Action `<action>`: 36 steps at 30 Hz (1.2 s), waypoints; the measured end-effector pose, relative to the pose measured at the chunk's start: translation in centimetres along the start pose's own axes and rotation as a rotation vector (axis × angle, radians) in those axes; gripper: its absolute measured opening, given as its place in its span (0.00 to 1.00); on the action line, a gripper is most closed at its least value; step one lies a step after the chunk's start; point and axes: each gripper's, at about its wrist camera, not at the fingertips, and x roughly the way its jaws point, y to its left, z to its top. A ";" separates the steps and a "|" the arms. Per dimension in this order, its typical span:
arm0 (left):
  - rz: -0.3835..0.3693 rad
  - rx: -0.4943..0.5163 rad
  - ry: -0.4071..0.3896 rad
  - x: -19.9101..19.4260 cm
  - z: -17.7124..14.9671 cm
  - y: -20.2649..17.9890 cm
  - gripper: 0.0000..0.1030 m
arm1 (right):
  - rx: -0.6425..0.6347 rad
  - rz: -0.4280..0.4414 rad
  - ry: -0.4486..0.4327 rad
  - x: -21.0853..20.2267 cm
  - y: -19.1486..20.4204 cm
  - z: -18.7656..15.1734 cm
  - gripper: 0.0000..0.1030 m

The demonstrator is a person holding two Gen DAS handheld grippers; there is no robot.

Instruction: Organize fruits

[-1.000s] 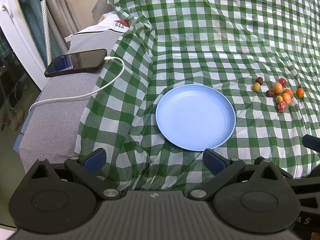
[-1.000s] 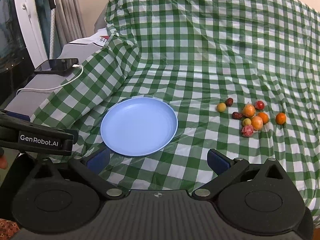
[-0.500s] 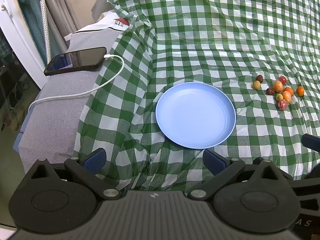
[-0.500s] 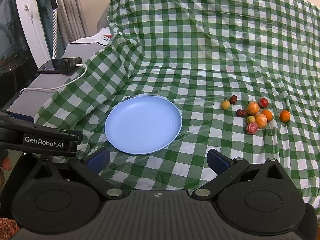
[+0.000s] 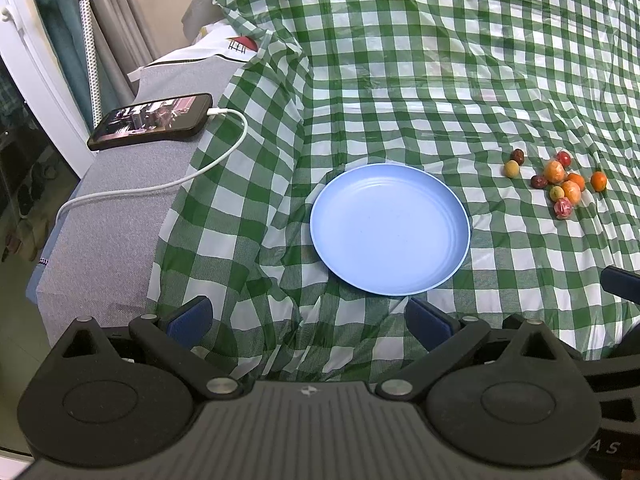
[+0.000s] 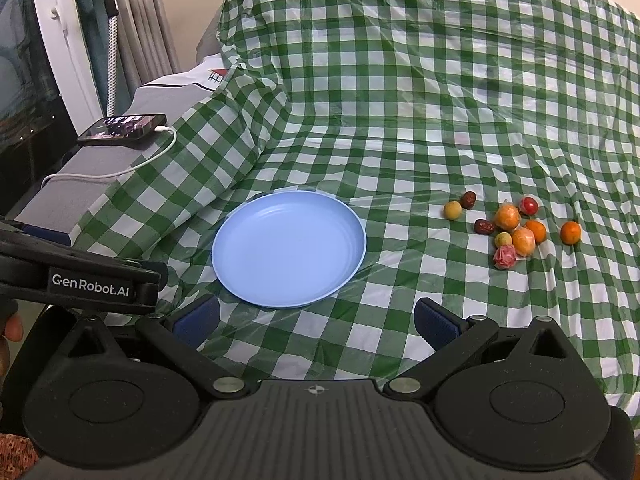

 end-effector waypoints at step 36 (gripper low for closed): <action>-0.072 0.068 0.027 2.4 3.1 -3.9 1.00 | 0.230 -0.165 0.040 3.4 -8.5 -1.8 0.99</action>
